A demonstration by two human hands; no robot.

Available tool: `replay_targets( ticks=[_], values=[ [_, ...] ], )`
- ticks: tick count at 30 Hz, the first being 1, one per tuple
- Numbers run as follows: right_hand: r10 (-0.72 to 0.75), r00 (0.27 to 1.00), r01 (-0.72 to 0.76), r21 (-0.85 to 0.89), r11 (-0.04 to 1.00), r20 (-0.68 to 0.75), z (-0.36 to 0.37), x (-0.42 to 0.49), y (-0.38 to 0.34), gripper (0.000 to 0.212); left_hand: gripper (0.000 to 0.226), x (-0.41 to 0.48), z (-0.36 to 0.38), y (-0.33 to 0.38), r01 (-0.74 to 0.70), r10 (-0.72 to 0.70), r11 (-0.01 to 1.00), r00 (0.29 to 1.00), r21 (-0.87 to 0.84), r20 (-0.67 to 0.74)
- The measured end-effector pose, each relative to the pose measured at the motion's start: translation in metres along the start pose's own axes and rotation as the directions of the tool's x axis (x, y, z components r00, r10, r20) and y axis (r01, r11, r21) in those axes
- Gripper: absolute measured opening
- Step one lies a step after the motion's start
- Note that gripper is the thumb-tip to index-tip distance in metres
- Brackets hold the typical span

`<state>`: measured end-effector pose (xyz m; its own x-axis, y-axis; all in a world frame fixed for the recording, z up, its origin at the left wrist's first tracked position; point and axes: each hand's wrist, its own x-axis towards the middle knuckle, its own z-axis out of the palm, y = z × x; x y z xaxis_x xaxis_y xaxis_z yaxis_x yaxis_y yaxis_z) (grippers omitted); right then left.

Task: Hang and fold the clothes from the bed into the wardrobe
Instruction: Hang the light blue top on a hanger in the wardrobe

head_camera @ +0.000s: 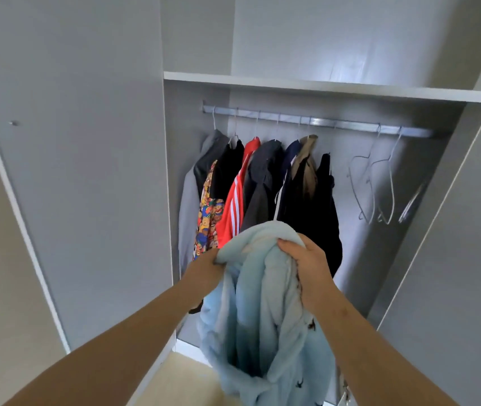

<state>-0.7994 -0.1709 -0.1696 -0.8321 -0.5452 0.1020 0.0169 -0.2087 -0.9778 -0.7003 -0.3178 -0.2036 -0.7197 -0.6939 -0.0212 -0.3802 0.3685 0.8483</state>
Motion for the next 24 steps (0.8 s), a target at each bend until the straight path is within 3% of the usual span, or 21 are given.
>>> replay_targets(
  ticks=[4, 8, 12, 15, 18, 20, 24],
  values=[
    [-0.07, 0.984, 0.046, -0.149, 0.988, -0.165, -0.009, 0.056, 0.015, 0.019, 0.032, 0.075, 0.006, 0.016, 0.058, -0.058, 0.956, 0.998, -0.289, 0.01],
    [-0.136, 0.952, 0.053, -0.287, 0.956, -0.274, -0.01, 0.103, 0.02, 0.017, 0.031, 0.136, 0.008, 0.037, 0.234, -0.172, 0.804, 0.972, -0.547, 0.163],
    [-0.157, 0.915, 0.009, -0.37, 0.929, -0.372, -0.018, 0.145, 0.022, 0.008, 0.033, 0.182, 0.007, 0.074, 0.217, -0.127, 0.762, 0.974, -0.61, 0.188],
    [-0.12, 0.941, -0.056, -0.495, 0.867, -0.316, -0.029, 0.167, 0.022, 0.011, 0.027, 0.207, 0.012, 0.105, 0.14, -0.057, 0.752, 0.987, -0.645, 0.148],
    [-0.127, 0.937, -0.04, -0.46, 0.887, -0.327, -0.052, 0.194, 0.015, 0.018, 0.024, 0.232, 0.026, 0.132, 0.044, 0.01, 0.787, 0.996, -0.616, 0.084],
    [-0.194, 0.891, -0.001, -0.43, 0.903, -0.41, -0.07, 0.215, 0.003, 0.017, 0.019, 0.244, 0.033, 0.144, 0.006, 0.038, 0.795, 0.997, -0.607, 0.06],
    [-0.37, 0.775, -0.013, -0.599, 0.801, -0.512, -0.11, 0.261, -0.024, 0.017, 0.016, 0.279, 0.05, 0.167, -0.012, 0.047, 0.774, 0.998, -0.633, 0.038]
  ],
)
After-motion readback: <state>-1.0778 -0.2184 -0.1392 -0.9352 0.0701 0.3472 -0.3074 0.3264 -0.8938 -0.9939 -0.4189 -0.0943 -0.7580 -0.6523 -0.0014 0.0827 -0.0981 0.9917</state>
